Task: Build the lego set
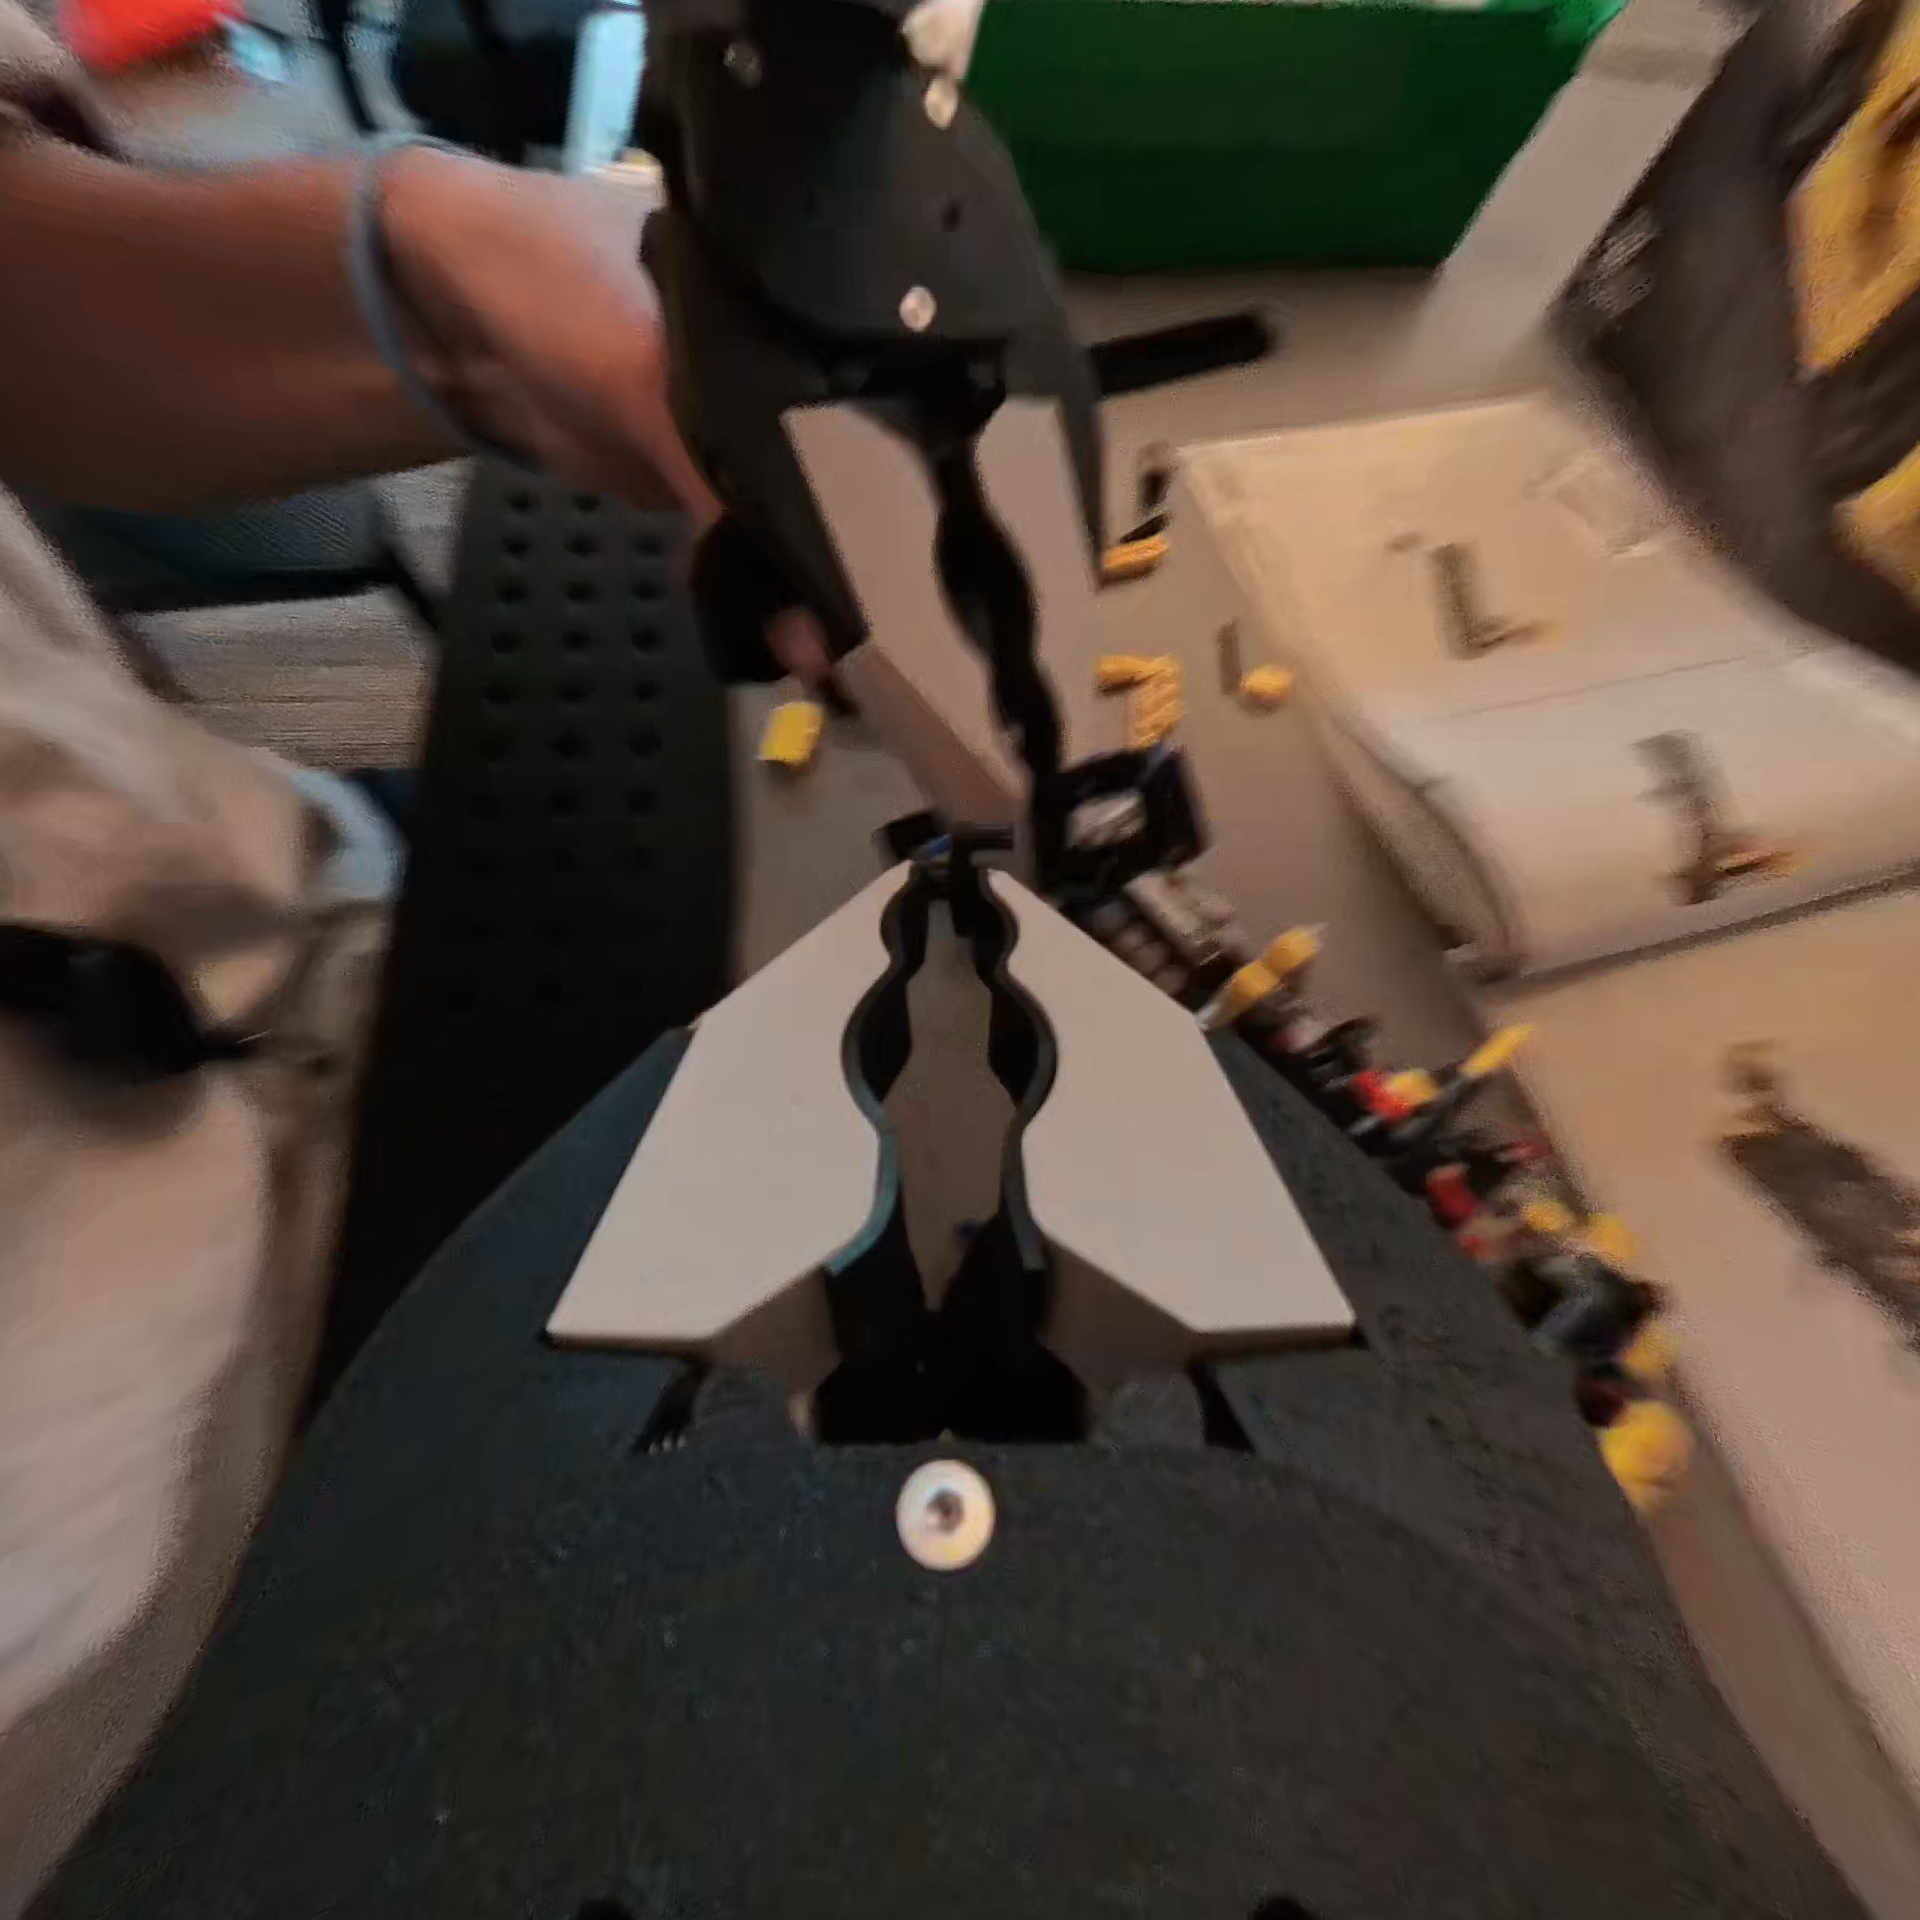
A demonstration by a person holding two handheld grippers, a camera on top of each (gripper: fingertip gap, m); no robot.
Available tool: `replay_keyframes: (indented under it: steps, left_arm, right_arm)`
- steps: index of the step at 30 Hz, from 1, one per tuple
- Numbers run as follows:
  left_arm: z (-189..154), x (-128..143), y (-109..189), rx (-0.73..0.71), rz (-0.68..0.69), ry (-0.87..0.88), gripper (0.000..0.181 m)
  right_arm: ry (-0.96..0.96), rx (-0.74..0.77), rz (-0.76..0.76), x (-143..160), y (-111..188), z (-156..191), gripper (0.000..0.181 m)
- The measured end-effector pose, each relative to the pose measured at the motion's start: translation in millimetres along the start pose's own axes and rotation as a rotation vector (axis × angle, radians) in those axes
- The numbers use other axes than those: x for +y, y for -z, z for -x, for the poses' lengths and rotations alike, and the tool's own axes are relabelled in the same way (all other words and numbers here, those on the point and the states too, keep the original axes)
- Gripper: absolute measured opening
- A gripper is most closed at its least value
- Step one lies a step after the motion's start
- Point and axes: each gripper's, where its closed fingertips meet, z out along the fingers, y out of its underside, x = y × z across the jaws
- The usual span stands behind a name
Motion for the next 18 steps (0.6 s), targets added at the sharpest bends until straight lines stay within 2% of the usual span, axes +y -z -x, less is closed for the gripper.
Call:
replay_keyframes:
  steps: [1, 3, 5, 9, 15, 18]
  left_arm:
    - [4.0, -1.1, 1.1, -0.022, -0.008, -0.008, 0.008]
    - [5.3, -9.5, 4.8, -0.031, -0.057, -0.027, 0.008]
    - [-1.0, -19.0, 8.6, -0.009, -0.11, -0.057, 0.008]
    - [-17.0, -32.2, 8.8, 0.033, -0.184, -0.121, 0.008]
    - [-34.0, -37.2, -1.2, 0.102, -0.21, -0.138, 0.009]
    - [-43.6, -37.6, -6.2, 0.157, -0.205, -0.118, 0.009]
  right_arm:
    - [-0.08, -0.089, 0.059, 14.5, 1.9, 6.6, 0.008]
    - [-0.182, -0.204, 0.242, 55.8, 11.4, 17.8, 0.007]
    - [-0.181, -0.241, 0.36, 85.8, 26.7, 27.1, 0.007]
    - [-0.142, -0.147, 0.546, 142.9, 48.7, 15.8, 0.008]
    - [-0.13, -0.068, 0.48, 173.0, 61.2, -6.7, 0.007]
    - [-0.37, -0.18, 0.247, 151.9, 64.5, -11.1, 0.007]
